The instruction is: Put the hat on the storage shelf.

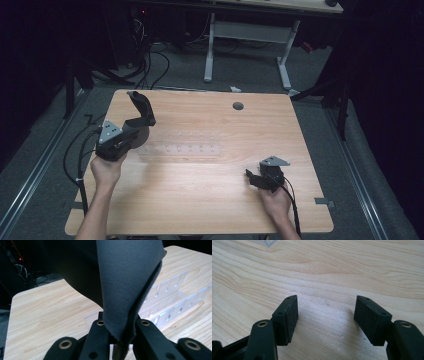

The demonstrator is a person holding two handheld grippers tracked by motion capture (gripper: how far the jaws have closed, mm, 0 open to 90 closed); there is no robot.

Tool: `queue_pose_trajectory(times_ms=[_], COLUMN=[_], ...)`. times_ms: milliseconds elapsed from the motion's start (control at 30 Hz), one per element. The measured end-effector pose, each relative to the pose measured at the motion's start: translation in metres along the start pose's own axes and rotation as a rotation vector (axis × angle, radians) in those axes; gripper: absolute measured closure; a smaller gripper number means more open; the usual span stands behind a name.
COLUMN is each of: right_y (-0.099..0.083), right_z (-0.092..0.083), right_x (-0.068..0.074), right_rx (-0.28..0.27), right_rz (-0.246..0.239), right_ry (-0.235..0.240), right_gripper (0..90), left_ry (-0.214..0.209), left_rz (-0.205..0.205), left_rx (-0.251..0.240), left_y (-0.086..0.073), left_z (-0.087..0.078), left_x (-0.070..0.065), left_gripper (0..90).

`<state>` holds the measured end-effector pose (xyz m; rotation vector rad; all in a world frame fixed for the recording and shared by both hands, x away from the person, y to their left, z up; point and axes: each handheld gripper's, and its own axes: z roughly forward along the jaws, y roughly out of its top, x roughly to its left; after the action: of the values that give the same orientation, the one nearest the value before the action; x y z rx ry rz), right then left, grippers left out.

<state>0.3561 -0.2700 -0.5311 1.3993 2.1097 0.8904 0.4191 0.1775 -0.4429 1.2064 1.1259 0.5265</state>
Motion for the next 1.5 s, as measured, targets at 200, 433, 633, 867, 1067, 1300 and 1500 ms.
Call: queue_pose_trajectory(times_ms=[200, 433, 633, 867, 1067, 1300, 1500], right_y=[0.0, 0.0, 0.0, 0.0, 0.0, 0.0, 0.0], right_z=[0.0, 0.0, 0.0, 0.0, 0.0, 0.0, 0.0], right_x=[0.0, 0.0, 0.0, 0.0, 0.0, 0.0, 0.0], right_rx=[0.0, 0.0, 0.0, 0.0, 0.0, 0.0, 0.0], right_rz=[0.0, 0.0, 0.0, 0.0, 0.0, 0.001, 0.001], right_ry=[0.0, 0.0, 0.0, 0.0, 0.0, -0.001, -0.001], right_gripper=[36.2, 36.3, 36.2, 36.2, 36.2, 36.2, 36.2], left_ry=[0.009, 0.015, 0.031, 0.023, 0.05, 0.057, 0.083], left_rz=[0.001, -0.004, -0.014, -0.02, -0.02, -0.023, -0.015], left_rx=[-0.004, -0.004, -0.012, -0.012, 0.001, 0.008, 0.011], left_y=[-0.001, 0.0, 0.001, -0.001, 0.001, 0.0, -0.002], left_z=[0.001, 0.001, 0.0, 0.001, 0.005, 0.005, 0.006], left_x=[-0.001, 0.0, 0.002, -0.001, -0.004, -0.007, -0.012], left_gripper=[86.3, 86.3, 86.3, 86.3, 86.3, 86.3, 86.3])
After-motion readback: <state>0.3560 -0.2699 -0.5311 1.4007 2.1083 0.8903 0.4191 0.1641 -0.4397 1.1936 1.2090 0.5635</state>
